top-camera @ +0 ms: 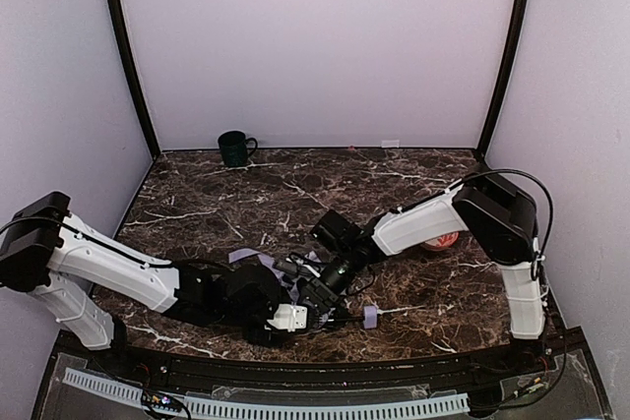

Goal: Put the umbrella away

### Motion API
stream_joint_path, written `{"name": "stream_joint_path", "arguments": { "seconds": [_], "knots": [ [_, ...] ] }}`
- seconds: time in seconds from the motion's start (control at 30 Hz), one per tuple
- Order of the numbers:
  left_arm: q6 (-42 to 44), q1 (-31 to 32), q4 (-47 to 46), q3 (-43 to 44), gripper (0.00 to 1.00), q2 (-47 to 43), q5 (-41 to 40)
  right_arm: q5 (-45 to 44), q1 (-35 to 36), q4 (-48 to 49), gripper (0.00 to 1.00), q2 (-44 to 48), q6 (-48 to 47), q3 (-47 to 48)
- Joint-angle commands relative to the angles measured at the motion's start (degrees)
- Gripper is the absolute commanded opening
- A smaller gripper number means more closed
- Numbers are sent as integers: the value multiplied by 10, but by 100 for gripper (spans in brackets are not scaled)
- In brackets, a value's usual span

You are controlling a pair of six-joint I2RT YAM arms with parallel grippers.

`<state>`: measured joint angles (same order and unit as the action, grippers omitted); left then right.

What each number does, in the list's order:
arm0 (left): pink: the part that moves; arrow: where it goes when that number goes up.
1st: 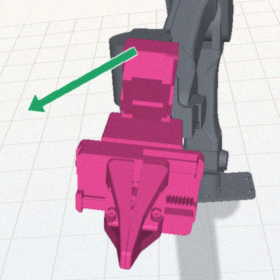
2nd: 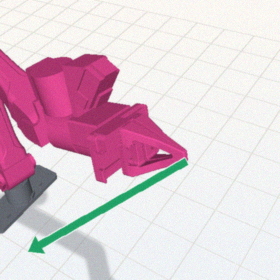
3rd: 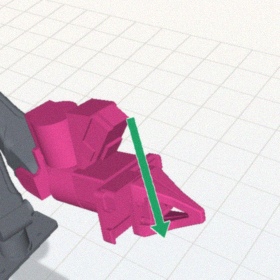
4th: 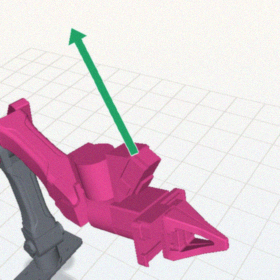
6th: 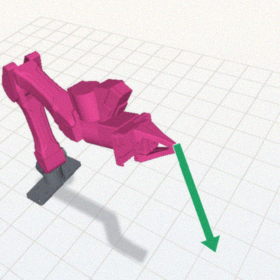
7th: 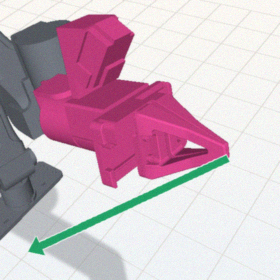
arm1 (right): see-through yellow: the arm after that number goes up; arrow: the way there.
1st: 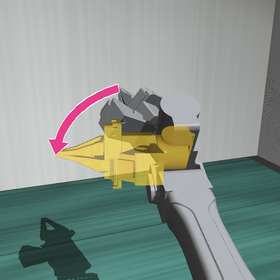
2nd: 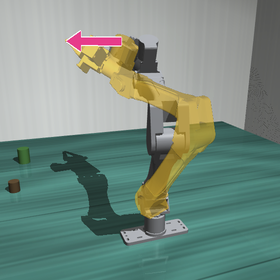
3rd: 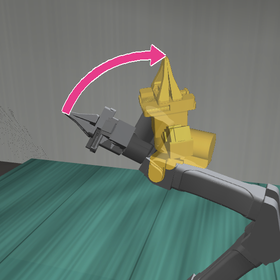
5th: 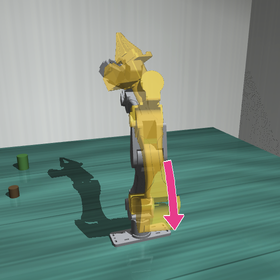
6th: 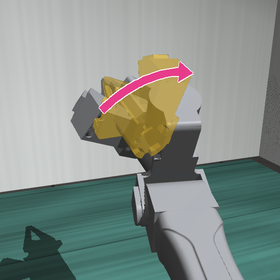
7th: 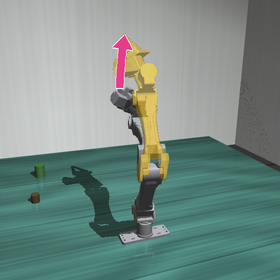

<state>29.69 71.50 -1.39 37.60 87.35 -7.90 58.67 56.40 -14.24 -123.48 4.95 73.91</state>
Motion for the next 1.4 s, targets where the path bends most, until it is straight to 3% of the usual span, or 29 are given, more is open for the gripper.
{"name": "stream_joint_path", "arguments": {
  "seconds": [0.0,0.17,0.33,0.53,0.7,0.93,1.13,1.37],
  "knots": [
    [-24,0,123,0,66,72,57,-101,-10,6,49,9,74,-65],
    [-16,0,148,11,49,94,83,-150,-35,59,54,86,101,-109],
    [-4,-1,168,17,44,92,120,-148,-77,107,59,172,126,-158],
    [-13,-12,209,52,43,113,153,-185,-87,72,60,260,99,-168],
    [-60,-66,279,119,40,138,240,-327,-89,81,60,376,93,-218],
    [-71,-93,324,157,32,195,271,-441,-72,198,61,580,57,-347],
    [-72,-117,349,178,31,217,311,-548,66,202,61,634,-88,-390],
    [-76,-132,376,197,28,244,329,-690,246,187,62,495,-267,-352]
  ]
}}
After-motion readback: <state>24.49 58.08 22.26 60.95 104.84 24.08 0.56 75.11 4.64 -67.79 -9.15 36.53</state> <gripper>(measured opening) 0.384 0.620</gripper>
